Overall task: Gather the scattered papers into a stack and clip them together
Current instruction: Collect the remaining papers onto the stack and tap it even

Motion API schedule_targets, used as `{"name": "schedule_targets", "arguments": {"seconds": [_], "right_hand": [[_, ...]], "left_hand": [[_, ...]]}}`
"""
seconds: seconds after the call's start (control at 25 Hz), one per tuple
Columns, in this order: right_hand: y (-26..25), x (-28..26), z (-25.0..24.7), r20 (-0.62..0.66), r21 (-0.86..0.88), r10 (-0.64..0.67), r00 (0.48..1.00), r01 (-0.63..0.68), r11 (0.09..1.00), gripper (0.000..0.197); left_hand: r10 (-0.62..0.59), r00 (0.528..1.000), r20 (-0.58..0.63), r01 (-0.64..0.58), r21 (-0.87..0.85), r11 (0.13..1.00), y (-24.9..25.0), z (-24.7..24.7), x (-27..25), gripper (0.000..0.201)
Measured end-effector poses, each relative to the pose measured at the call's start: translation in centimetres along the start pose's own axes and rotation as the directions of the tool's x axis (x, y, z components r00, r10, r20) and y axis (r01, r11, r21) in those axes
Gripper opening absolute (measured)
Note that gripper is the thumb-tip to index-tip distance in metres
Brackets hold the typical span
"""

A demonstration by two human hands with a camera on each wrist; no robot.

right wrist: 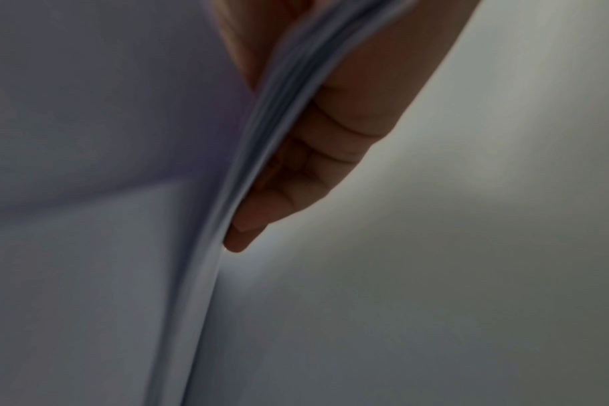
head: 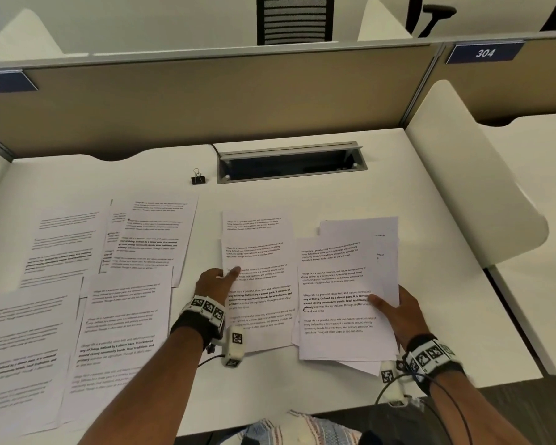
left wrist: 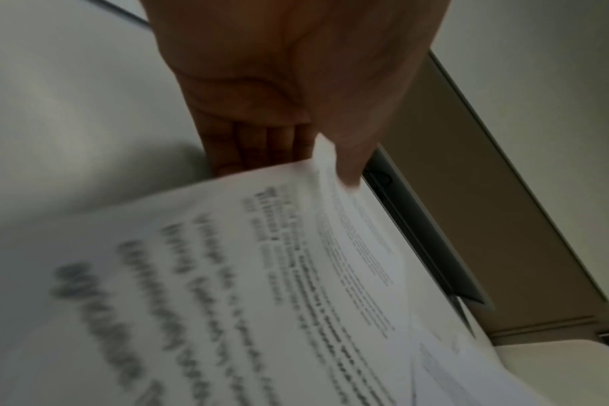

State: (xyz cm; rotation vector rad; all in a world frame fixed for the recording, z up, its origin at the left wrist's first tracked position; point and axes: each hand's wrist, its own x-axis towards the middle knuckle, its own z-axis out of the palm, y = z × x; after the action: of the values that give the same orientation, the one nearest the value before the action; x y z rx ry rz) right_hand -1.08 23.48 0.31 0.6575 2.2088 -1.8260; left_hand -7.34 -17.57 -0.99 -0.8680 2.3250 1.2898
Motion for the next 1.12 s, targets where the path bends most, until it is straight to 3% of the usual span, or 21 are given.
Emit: {"name": "schedule_targets", "arguments": {"seconds": [0.12, 0.4, 0.64, 0.88, 1.12], "right_hand": [[-0.2, 0.3, 0.0, 0.003, -0.012, -0.011, 1.0, 0.011, 1.0, 0.042], [-0.9, 1.1, 0.3, -0.002, -0.015, -0.033, 0.999, 0.033, 0.999, 0.04], [-1.5, 1.4, 2.1, 0.041, 0.003, -0.034, 0.999, 0.034, 0.999, 0.042], [-3.7, 0.2, 7.1, 0.145, 0.186, -0.022, 0.989, -0.005, 0.982, 0.04], [-6.7, -0.4, 10.9, 0.249, 0.218, -0.103, 0.963, 0.048, 0.975, 0.045]], "left_hand": [[0.065, 0.996, 0.063, -0.058, -0.101, 0.993, 0.5, 0.1, -0.5, 0.016], [0.153, 0.988, -0.034, -0.157, -0.176, 0.972, 1.5, -3.0, -1.5, 0.029], [0.228, 0.965, -0.131, -0.262, -0.381, 0.887, 4.5, -6.7, -4.8, 0.021], [0.252, 0.968, -0.011, -0.234, -0.411, 0.881, 4.6, -5.4, -6.3, 0.015], [0.287, 0.953, 0.094, -0.258, -0.244, 0.935, 2.7, -5.2, -7.0, 0.022]]}}
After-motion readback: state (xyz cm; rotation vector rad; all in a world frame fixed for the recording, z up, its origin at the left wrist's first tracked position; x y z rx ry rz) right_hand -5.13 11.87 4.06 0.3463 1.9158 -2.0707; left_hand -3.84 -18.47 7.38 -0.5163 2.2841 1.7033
